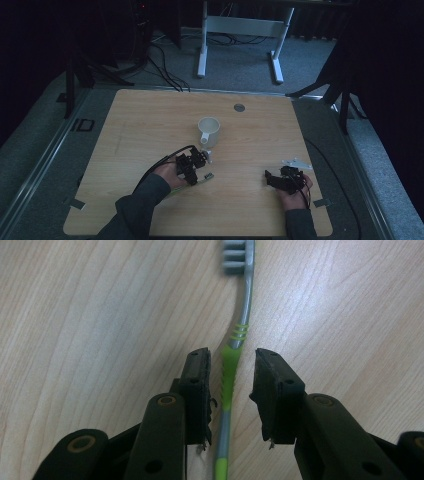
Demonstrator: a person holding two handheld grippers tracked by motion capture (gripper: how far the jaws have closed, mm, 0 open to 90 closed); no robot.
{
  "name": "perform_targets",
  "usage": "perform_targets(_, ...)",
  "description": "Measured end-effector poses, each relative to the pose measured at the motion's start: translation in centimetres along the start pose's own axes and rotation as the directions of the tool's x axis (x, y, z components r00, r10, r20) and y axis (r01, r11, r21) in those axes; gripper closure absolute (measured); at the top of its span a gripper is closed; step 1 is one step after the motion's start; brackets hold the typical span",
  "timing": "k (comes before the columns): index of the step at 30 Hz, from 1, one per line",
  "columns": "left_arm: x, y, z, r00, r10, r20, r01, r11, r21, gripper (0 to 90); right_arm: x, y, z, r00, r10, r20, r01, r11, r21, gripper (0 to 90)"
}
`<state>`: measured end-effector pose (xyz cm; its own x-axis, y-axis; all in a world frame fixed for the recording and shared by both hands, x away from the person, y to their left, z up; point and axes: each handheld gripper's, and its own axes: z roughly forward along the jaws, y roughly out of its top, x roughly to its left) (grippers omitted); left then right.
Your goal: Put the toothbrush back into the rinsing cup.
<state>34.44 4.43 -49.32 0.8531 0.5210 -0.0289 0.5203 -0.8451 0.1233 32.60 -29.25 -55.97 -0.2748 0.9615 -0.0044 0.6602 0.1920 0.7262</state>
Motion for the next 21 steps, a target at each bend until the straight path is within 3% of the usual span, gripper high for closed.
perform_targets(21,-0.04,0.29,0.90,0.9999,0.008,0.015,-0.008,0.9992,0.038,68.8,0.00,0.00,0.00,1.0000,-0.001,-0.001,0.001,1.0000,0.000,17.2)
